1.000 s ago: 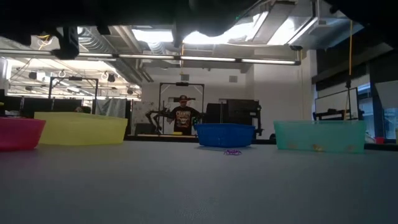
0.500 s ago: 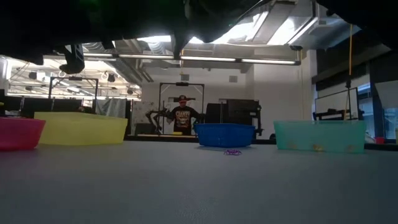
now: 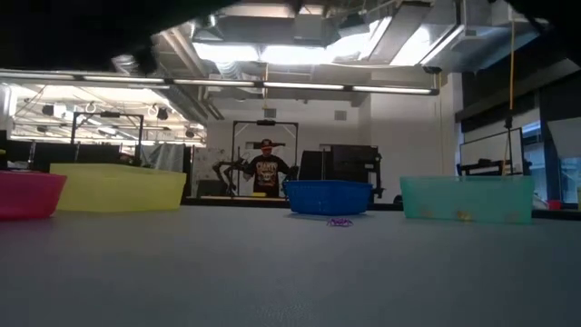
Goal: Sort Halloween decoration
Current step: Put the purple spider toy into the yellow basket
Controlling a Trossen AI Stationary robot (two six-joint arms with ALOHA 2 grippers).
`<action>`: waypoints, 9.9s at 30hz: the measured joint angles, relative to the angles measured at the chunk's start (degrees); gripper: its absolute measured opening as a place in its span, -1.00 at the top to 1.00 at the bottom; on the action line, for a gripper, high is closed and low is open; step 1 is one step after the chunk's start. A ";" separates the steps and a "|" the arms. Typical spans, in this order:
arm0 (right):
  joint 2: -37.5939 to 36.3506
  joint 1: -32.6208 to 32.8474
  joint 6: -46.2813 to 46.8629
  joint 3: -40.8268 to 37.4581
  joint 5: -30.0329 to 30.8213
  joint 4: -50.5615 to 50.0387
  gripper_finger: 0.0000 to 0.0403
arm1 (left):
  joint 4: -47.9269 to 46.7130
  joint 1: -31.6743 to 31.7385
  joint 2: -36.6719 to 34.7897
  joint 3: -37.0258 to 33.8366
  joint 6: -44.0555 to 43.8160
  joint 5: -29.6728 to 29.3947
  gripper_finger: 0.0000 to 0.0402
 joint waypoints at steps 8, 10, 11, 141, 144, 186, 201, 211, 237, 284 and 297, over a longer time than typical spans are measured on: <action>-12.48 -0.02 -0.68 0.02 4.14 -34.24 -0.18 | 14.01 0.87 -1.20 -12.33 2.81 -5.03 0.55; -15.16 -0.01 0.17 0.01 5.66 -42.43 -0.18 | 16.95 1.90 -1.80 -15.53 3.01 -4.99 0.55; -16.34 -0.02 0.67 0.00 5.99 -45.69 -0.18 | 18.28 2.52 -2.20 -17.06 3.00 -4.90 0.55; -17.10 -15.32 -22.71 -21.53 -18.10 -49.70 0.37 | 44.20 19.17 -8.46 -40.78 5.53 9.84 0.55; -17.11 -15.32 -20.92 -21.53 -18.92 -48.21 0.37 | 44.22 19.17 -8.46 -40.78 5.53 9.86 0.55; -17.26 -15.32 -20.51 -21.46 -19.45 -47.71 0.37 | 45.87 18.73 10.90 -40.76 -7.82 30.24 0.13; -17.28 -15.32 -20.46 -21.46 -19.53 -47.79 0.37 | 67.02 18.99 25.66 -40.76 -3.42 32.65 0.23; -17.28 -14.90 -18.42 -21.46 -19.54 -46.53 0.37 | 66.17 18.99 25.68 -40.76 -3.20 33.40 0.25; -15.99 -12.98 -15.54 -21.44 -15.41 -46.21 -0.18 | 66.32 18.97 25.64 -40.76 -3.10 33.62 0.25; -14.48 -13.13 -15.76 -21.44 -13.53 -45.28 0.02 | 37.16 16.24 -5.57 -40.76 -3.41 21.00 0.25; -14.44 -13.13 -15.72 -21.46 -13.46 -44.97 0.35 | 31.23 13.06 -21.29 -40.76 -3.40 9.76 0.25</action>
